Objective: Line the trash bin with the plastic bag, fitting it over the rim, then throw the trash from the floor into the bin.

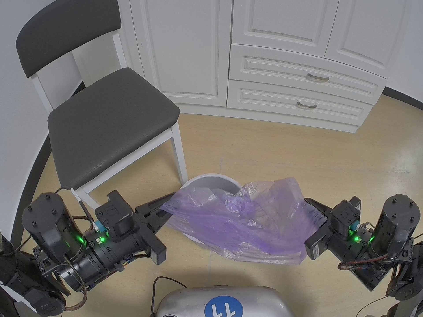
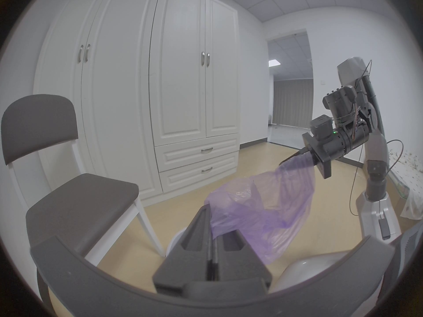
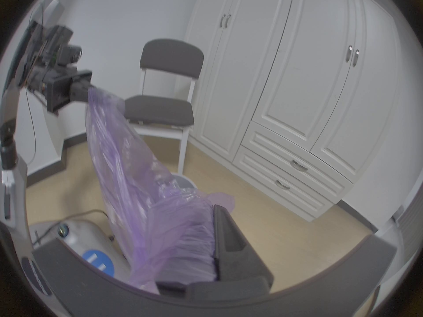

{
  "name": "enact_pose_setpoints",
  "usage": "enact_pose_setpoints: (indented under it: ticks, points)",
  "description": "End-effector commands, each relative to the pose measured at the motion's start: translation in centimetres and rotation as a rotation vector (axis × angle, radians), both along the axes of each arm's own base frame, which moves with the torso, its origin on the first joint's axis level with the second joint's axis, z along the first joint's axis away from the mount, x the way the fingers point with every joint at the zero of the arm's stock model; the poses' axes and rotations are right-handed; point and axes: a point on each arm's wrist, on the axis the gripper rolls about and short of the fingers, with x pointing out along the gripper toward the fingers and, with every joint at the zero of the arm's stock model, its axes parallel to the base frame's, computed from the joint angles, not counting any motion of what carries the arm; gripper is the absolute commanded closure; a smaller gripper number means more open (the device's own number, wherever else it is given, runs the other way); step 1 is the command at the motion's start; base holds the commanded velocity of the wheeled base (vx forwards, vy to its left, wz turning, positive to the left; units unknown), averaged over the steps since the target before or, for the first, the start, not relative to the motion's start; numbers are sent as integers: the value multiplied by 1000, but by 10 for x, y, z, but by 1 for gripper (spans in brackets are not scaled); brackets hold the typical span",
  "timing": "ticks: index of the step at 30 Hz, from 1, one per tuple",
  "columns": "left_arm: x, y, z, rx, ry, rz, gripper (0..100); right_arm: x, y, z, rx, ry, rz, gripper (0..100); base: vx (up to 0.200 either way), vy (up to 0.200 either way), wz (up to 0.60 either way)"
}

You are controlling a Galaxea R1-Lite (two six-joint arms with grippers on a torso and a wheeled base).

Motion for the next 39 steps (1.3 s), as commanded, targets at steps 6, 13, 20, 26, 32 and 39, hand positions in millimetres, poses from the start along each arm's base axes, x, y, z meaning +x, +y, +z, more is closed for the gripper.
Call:
enact_pose_setpoints:
  ticks: [6, 13, 20, 26, 32, 39]
  points:
    - [3, -16, -8, -22, -31, -40, 100, 0, 33, -11, 99, -50, 91, 100, 0, 0, 0]
    - [6, -28, -10, -26, -27, -66, 100, 2, 57, -25, 151, -83, 162, 100, 0, 0, 0]
    - [4, -53, -8, -55, -31, 19, 100, 3, 80, -30, 215, -56, 193, 100, 0, 0, 0]
    - [10, -66, -5, -98, -29, 99, 100, 8, 95, -23, 318, -59, 210, 100, 0, 0, 0]
    - [10, -66, -4, -111, -25, 113, 100, 26, 116, -24, 469, -34, 192, 100, 0, 0, 0]
    - [13, -67, -9, -109, -9, 118, 100, 35, 118, -29, 491, -21, 176, 100, 0, 0, 0]
